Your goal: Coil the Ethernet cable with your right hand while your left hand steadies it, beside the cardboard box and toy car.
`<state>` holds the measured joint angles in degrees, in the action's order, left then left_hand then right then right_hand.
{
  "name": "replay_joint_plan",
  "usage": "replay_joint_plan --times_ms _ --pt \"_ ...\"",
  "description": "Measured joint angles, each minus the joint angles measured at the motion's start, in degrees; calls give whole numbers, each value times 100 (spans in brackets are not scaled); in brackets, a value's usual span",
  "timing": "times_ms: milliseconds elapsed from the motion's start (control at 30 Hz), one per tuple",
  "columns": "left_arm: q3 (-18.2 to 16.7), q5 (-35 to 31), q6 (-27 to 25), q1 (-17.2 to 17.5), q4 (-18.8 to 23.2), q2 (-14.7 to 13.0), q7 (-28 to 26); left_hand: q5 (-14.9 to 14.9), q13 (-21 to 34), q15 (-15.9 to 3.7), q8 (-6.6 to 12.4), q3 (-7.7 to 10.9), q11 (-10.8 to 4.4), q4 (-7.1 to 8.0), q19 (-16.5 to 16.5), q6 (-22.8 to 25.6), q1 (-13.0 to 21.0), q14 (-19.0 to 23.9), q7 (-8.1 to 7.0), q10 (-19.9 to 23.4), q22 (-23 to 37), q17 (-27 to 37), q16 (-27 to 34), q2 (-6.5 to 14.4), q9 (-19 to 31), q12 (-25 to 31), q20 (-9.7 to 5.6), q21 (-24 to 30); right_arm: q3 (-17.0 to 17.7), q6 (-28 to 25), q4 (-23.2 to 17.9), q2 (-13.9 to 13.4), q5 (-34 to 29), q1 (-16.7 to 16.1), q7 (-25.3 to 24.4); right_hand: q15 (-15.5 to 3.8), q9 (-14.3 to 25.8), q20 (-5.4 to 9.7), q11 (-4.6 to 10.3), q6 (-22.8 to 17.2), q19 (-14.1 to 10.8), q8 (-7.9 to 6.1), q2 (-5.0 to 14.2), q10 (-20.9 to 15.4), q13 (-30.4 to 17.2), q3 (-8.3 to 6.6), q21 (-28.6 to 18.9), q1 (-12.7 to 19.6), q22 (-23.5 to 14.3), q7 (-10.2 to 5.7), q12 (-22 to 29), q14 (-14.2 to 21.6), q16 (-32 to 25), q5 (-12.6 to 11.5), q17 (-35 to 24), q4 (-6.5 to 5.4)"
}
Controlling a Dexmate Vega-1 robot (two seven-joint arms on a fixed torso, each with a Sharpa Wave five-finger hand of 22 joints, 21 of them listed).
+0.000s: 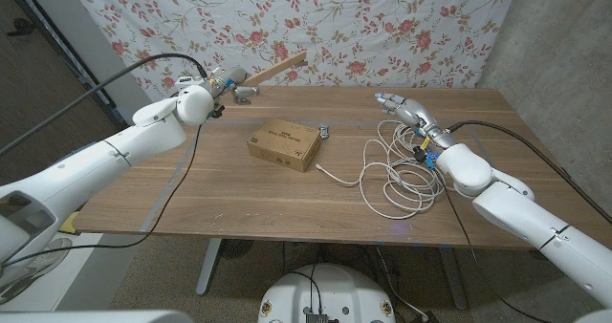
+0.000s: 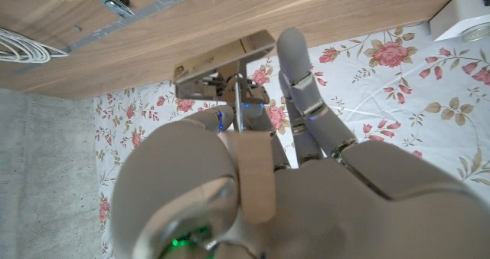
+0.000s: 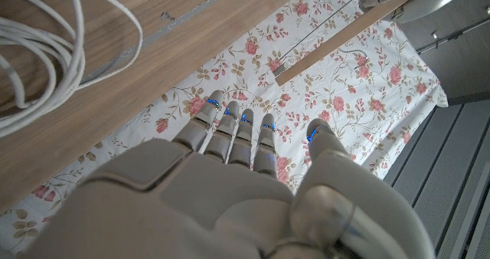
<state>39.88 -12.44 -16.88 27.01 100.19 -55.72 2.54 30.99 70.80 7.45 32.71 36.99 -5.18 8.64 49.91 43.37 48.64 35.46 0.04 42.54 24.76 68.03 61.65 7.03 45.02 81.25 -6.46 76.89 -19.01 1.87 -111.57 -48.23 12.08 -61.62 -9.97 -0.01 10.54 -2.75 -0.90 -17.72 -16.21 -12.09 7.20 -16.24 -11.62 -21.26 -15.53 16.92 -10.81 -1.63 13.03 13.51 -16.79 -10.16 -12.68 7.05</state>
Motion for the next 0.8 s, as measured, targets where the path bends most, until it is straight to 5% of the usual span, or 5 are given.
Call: replay_joint_plan --times_ms 367,800 --pt "339 330 179 -408 262 -346 547 276 -159 -40 46 16 -86 16 -1 249 59 40 -147 -140 -284 0 -263 -200 -258 68 0 -169 -32 -715 -846 -423 -344 -101 283 -11 0 -43 -41 -84 -140 0 27 -161 1 32 -59 24 -36 84 33 194 -89 0 -79 32" --pt "779 713 539 -899 332 -596 696 398 -89 -81 79 17 -86 17 -1 300 84 82 -178 -139 -352 29 -312 -236 -267 76 0 -174 -457 -2044 -2009 -869 -1260 135 812 -32 27 -159 -73 -195 -188 -22 -245 -191 -27 159 -81 177 -36 132 33 128 -122 0 -158 158"
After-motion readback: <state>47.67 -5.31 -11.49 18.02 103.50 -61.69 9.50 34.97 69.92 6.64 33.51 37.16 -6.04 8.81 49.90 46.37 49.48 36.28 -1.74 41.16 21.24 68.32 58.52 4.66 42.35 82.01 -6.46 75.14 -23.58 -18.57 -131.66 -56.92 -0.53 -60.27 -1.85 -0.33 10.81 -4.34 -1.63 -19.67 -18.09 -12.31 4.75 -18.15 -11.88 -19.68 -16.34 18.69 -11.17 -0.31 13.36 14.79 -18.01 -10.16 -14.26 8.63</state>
